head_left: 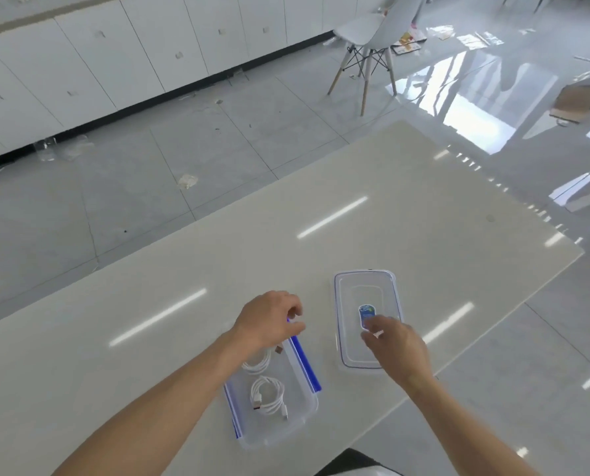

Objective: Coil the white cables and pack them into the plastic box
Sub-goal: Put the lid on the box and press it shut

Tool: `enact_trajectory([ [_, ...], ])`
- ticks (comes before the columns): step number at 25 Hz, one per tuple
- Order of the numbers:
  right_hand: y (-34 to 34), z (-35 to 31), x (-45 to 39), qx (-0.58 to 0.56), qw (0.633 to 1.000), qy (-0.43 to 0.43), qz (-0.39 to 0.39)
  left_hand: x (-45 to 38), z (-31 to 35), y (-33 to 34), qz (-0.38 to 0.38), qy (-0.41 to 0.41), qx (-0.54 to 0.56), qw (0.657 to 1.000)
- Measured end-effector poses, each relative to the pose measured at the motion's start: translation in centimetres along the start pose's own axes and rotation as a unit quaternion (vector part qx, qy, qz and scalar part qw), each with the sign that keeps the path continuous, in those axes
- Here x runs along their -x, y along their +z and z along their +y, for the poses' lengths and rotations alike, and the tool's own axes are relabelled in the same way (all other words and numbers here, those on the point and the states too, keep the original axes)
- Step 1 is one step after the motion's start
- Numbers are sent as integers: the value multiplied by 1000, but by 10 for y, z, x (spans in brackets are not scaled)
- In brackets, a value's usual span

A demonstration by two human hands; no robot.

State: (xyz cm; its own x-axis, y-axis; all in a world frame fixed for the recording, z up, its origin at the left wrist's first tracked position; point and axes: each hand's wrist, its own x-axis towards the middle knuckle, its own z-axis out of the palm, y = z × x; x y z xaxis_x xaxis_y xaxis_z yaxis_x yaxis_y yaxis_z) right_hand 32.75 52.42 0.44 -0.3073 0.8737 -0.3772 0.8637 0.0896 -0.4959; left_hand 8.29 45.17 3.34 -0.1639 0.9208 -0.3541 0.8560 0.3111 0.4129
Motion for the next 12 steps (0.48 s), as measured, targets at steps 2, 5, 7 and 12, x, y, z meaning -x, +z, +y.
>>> enact_trajectory([
  [2, -9, 22, -9, 40, 998, 40, 26, -32, 16, 9, -48, -34, 6, 998],
  [5, -13, 45, -19, 76, 993, 88, 7, -67, 35, 29, -98, -81, 18, 992],
  [7, -13, 51, -25, 64, 991, 113, -11, -77, 42, 43, -97, -119, 16, 988],
  [12, -5, 51, -34, -18, 989, 138, -42, -82, 60, 66, -77, -181, 56, 979],
])
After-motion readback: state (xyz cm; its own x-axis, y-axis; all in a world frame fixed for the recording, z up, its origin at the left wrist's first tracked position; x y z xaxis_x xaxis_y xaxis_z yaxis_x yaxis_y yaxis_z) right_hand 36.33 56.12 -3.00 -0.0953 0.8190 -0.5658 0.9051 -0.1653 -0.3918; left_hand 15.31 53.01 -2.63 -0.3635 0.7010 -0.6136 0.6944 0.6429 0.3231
